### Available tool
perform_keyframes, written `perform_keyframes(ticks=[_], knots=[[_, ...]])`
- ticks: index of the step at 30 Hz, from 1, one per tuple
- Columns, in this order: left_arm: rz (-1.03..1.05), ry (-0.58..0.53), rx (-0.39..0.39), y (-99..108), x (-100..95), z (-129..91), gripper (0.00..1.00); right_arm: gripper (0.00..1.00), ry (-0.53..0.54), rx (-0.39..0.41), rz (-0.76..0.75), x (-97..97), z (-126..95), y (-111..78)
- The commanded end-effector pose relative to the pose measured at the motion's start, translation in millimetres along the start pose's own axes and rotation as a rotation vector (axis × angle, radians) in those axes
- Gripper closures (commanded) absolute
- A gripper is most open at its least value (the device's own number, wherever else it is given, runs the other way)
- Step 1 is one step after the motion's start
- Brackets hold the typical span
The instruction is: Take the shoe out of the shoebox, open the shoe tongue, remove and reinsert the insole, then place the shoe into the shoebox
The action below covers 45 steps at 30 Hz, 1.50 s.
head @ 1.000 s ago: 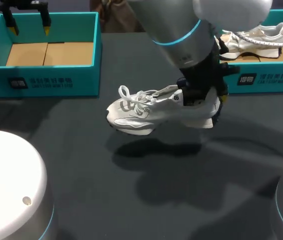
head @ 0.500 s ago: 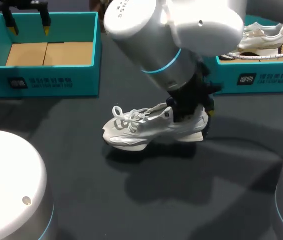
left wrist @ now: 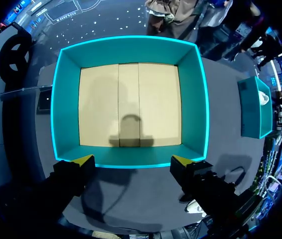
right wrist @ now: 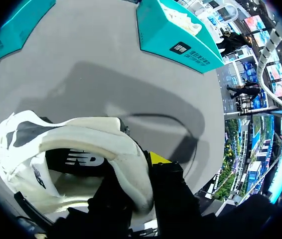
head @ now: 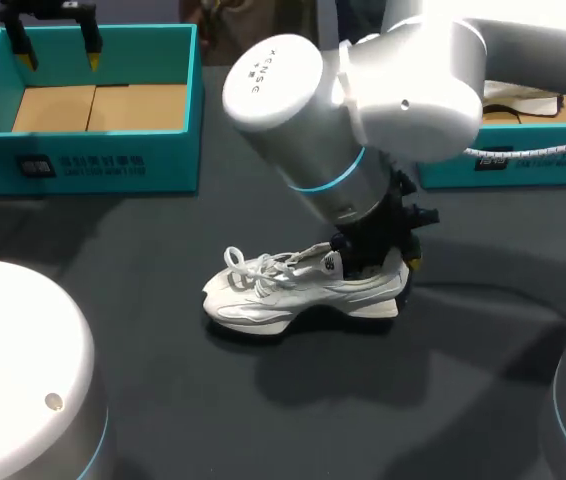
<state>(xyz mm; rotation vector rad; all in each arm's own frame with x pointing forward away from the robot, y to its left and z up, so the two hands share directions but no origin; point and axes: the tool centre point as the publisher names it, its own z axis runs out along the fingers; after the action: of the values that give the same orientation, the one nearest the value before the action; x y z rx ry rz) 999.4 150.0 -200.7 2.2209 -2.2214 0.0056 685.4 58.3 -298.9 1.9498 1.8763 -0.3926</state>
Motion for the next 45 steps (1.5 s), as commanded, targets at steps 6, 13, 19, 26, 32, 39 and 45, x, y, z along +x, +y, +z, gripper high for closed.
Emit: perform_keyframes(ticks=[6,13,19,26,32,39,45], knots=[[0.0,-0.001,-0.001,0,0.0,0,0.0,1.0,0.023,0.011,-0.014,13.6,27,-3.8],[0.0,-0.001,-0.001,0,0.0,0,0.0,1.0,0.036,0.013,-0.027,16.6,39,-6.0],[0.0,-0.001,-0.001,0,0.0,0,0.0,1.0,0.066,0.011,-0.035,18.6,50,-7.1],[0.0,-0.001,-0.001,0,0.0,0,0.0,1.0,0.097,0.012,-0.031,19.2,60,-7.4],[0.0,-0.001,-0.001,0,0.0,0,0.0,1.0,0.113,0.023,-0.029,20.1,67,-7.8],[0.0,-0.001,-0.001,0,0.0,0,0.0,1.0,0.133,0.037,-0.029,22.6,73,-7.7],[0.0,-0.001,-0.001,0,0.0,0,0.0,1.0,0.149,0.037,-0.026,21.8,77,-6.2]])
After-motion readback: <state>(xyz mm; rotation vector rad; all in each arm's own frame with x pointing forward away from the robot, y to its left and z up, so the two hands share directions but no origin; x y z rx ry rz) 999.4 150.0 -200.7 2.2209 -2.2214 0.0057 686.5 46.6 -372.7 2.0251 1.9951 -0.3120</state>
